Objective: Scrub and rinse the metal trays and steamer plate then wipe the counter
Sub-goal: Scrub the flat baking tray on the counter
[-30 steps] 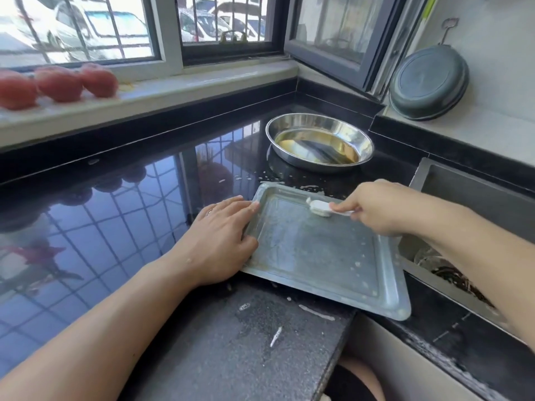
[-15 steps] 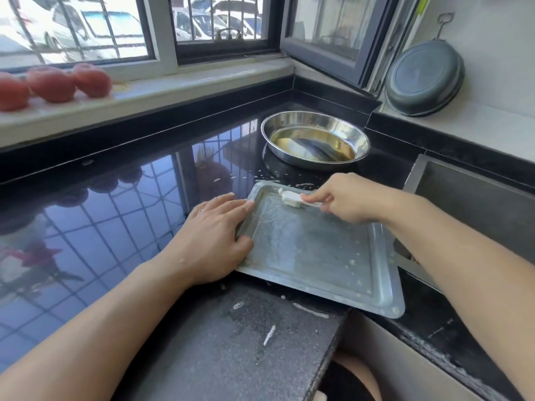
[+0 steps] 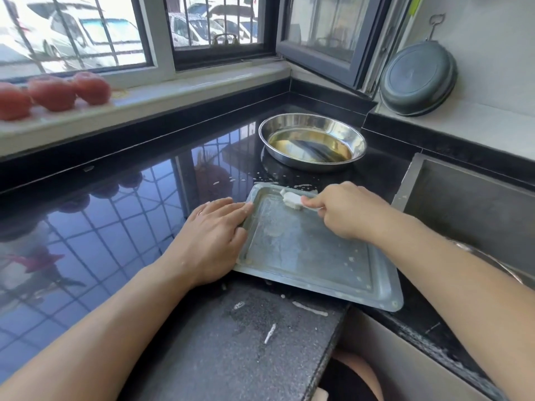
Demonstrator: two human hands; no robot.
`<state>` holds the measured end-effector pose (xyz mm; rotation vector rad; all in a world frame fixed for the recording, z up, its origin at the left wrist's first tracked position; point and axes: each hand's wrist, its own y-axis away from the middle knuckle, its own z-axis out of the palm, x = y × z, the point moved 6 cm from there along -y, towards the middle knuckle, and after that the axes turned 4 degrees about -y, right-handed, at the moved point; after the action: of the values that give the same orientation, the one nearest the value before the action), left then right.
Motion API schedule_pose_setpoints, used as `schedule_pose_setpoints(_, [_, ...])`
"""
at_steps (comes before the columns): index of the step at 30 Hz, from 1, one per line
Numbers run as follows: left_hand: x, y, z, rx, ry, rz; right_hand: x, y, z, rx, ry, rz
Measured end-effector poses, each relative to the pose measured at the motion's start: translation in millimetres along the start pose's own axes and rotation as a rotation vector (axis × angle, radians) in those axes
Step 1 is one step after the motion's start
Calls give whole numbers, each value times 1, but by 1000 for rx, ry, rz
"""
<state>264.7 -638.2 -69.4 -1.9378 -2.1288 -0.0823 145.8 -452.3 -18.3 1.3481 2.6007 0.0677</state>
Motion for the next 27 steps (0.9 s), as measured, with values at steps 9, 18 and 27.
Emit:
schedule_pose_setpoints(9, [2, -1, 2, -19, -41, -23, -3, 45, 12, -236, -29, -159])
schedule_pose_setpoints(18, [3, 0, -1, -11, 7, -29, -23, -20, 1, 11, 12, -6])
schedule_pose_setpoints(27, [1, -1, 3, -12, -9, -47, -51, 31, 21, -212, -84, -282])
